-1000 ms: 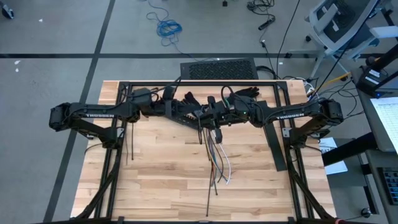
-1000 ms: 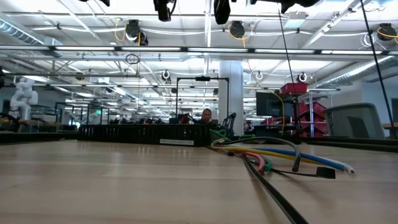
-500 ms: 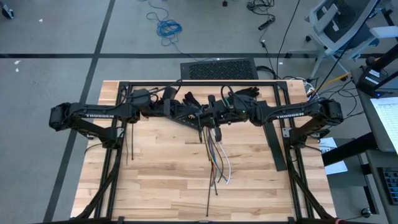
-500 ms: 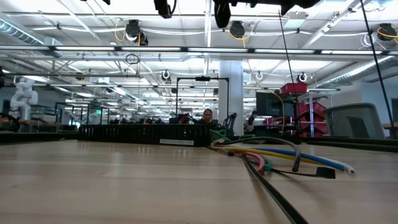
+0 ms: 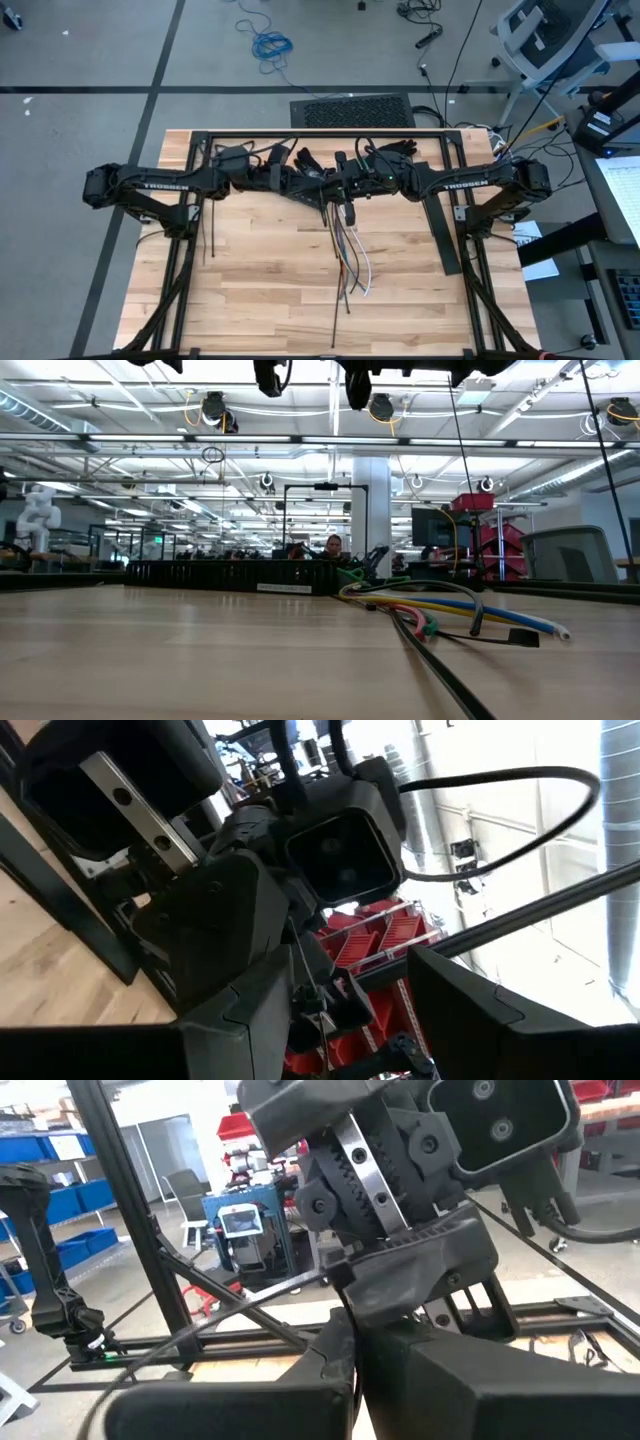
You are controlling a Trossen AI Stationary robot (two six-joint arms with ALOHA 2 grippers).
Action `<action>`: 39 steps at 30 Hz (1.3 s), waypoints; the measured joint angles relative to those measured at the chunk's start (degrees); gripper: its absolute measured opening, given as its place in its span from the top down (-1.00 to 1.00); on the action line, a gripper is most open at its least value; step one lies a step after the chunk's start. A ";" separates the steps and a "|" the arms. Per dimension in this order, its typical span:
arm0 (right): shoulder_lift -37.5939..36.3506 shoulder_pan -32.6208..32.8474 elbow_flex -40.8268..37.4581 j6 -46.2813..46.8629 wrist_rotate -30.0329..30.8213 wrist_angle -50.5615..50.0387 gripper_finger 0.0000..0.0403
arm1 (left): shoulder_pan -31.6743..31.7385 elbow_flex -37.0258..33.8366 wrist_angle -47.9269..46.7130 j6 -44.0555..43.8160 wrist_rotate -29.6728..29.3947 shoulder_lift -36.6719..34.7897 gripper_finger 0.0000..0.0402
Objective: Ziptie cables
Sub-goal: Insert the black zip tie into the lock head
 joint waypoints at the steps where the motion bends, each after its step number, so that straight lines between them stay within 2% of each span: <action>1: 0.00 0.00 -0.04 0.01 0.00 -0.11 1.00 | 0.00 0.00 0.03 0.01 0.00 0.34 0.04; 6: 0.02 0.00 -0.04 0.06 0.02 0.24 1.00 | 0.00 0.02 2.99 0.47 -0.33 1.26 0.04; 12: -0.02 0.00 0.07 -0.50 0.37 0.96 1.00 | 0.96 0.00 5.29 5.67 -3.25 0.18 0.04; 39: 0.00 -3.29 0.03 -1.28 0.57 0.88 1.00 | 3.85 -0.11 -1.53 8.60 -1.36 -3.53 0.04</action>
